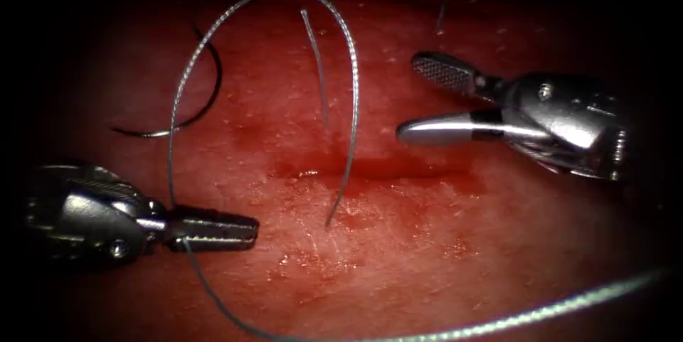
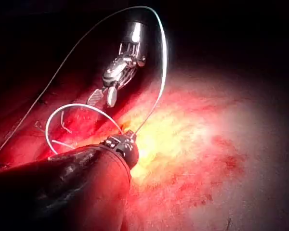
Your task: Wound Closure
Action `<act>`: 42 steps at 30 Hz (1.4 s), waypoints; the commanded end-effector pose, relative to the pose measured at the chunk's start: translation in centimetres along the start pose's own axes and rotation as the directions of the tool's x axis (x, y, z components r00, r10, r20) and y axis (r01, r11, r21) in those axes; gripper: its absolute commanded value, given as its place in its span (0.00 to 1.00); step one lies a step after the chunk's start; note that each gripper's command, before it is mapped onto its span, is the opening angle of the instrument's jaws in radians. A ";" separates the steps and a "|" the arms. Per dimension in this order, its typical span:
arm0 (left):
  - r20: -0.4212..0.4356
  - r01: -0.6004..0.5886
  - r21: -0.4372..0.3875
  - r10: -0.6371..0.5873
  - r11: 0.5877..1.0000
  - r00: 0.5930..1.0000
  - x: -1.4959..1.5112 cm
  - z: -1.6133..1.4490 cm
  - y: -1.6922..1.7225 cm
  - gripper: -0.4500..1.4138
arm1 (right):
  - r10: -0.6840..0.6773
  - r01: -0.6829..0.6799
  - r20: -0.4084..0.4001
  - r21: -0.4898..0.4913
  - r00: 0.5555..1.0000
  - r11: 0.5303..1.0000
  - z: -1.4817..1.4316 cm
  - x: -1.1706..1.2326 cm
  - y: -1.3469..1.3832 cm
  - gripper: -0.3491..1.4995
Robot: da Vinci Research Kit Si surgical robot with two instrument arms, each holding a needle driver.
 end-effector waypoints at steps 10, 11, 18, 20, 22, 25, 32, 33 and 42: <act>-0.014 0.008 0.006 -0.008 1.000 1.000 0.05 0.12 -0.01 0.00 | 0.002 -0.002 0.001 0.000 1.000 1.000 0.01 -0.09 0.10 0.65; -0.014 0.008 0.006 -0.008 1.000 1.000 0.05 0.12 -0.01 0.00 | 0.002 -0.002 0.001 0.000 1.000 1.000 0.01 -0.09 0.10 0.65; -0.014 0.008 0.006 -0.008 1.000 1.000 0.05 0.12 -0.01 0.00 | 0.002 -0.002 0.001 0.000 1.000 1.000 0.01 -0.09 0.10 0.65; -0.014 0.008 0.006 -0.008 1.000 1.000 0.05 0.12 -0.01 0.00 | 0.002 -0.002 0.001 0.000 1.000 1.000 0.01 -0.09 0.10 0.65; -0.014 0.008 0.006 -0.008 1.000 1.000 0.05 0.12 -0.01 0.00 | 0.002 -0.002 0.001 0.000 1.000 1.000 0.01 -0.09 0.10 0.65; -0.014 0.008 0.006 -0.008 1.000 1.000 0.05 0.12 -0.01 0.00 | 0.002 -0.002 0.001 0.000 1.000 1.000 0.01 -0.09 0.10 0.65; -0.014 0.008 0.006 -0.008 1.000 1.000 0.05 0.12 -0.01 0.00 | 0.002 -0.002 0.001 0.000 1.000 1.000 0.01 -0.09 0.10 0.65; -0.014 0.008 0.006 -0.008 1.000 1.000 0.05 0.12 -0.01 0.00 | 0.002 -0.002 0.001 0.000 1.000 1.000 0.01 -0.09 0.10 0.65; -0.019 0.010 0.004 -0.010 1.000 1.000 -0.07 0.19 0.11 0.00 | 0.054 -0.053 0.022 -0.006 0.998 0.999 -0.01 -0.11 0.07 0.59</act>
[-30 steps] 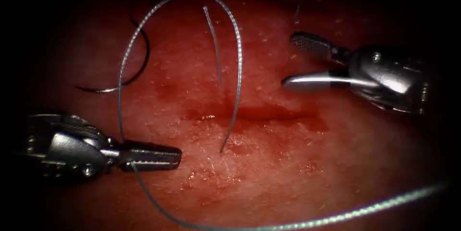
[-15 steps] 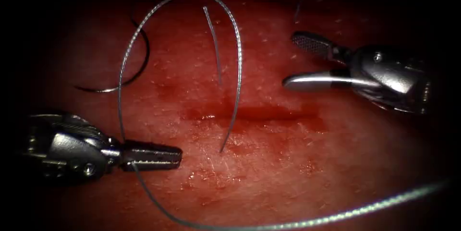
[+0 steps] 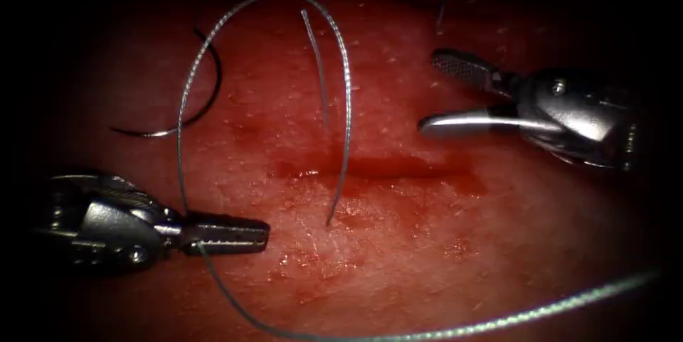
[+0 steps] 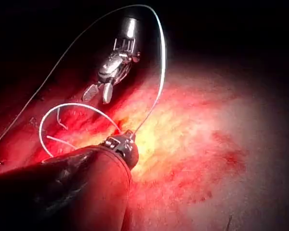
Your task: Wound Closure
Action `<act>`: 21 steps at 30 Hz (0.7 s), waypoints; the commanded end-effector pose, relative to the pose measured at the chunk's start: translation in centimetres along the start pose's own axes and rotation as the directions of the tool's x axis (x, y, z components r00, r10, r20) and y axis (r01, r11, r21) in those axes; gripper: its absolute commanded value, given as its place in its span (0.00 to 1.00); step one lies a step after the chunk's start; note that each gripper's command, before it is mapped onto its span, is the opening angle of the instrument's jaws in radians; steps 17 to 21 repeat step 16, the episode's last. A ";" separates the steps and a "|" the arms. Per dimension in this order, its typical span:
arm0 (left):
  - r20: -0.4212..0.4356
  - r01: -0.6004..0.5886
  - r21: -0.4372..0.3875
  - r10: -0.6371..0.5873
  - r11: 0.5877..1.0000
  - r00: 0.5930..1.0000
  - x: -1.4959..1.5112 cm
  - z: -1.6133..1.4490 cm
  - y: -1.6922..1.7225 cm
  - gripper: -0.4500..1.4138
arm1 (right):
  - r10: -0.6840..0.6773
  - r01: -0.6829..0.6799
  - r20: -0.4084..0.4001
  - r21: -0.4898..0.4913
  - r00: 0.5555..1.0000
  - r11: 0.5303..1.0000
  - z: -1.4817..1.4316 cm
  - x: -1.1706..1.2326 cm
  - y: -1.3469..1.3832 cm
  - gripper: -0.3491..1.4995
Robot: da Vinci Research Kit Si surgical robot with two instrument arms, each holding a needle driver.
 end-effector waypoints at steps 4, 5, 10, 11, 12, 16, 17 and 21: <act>-0.001 0.003 0.000 -0.003 1.000 1.000 0.02 0.06 -0.01 0.00 | 0.201 -0.201 0.000 -0.006 0.980 0.980 0.11 -0.06 -0.14 0.53; -0.001 0.004 0.000 -0.004 1.000 1.000 0.02 0.06 -0.01 0.00 | 0.201 -0.201 0.002 0.007 0.980 0.980 0.13 -0.05 -0.16 0.51; -0.002 0.003 0.000 -0.003 1.000 1.000 0.02 0.06 -0.01 0.00 | 0.133 -0.133 0.002 0.013 0.991 0.991 0.16 -0.04 -0.16 0.47; -0.002 0.003 -0.001 -0.003 1.000 1.000 0.02 0.06 -0.01 0.00 | 0.131 -0.131 0.002 0.017 0.991 0.991 0.15 -0.05 -0.14 0.47; -0.002 0.003 0.000 -0.003 1.000 1.000 0.02 0.06 -0.01 0.00 | 0.130 -0.130 0.002 0.017 0.991 0.991 0.14 -0.06 -0.13 0.47; -0.001 0.003 0.000 -0.003 1.000 1.000 0.03 0.07 0.00 0.00 | 0.122 -0.122 0.002 0.013 0.993 0.992 0.14 -0.09 -0.17 0.47; -0.001 0.003 0.000 -0.003 1.000 1.000 0.03 0.07 0.00 0.00 | 0.122 -0.122 0.002 0.013 0.993 0.992 0.14 -0.09 -0.17 0.47; -0.001 0.003 0.000 -0.003 1.000 1.000 0.03 0.07 0.00 0.00 | 0.122 -0.122 0.002 0.013 0.993 0.992 0.14 -0.09 -0.17 0.47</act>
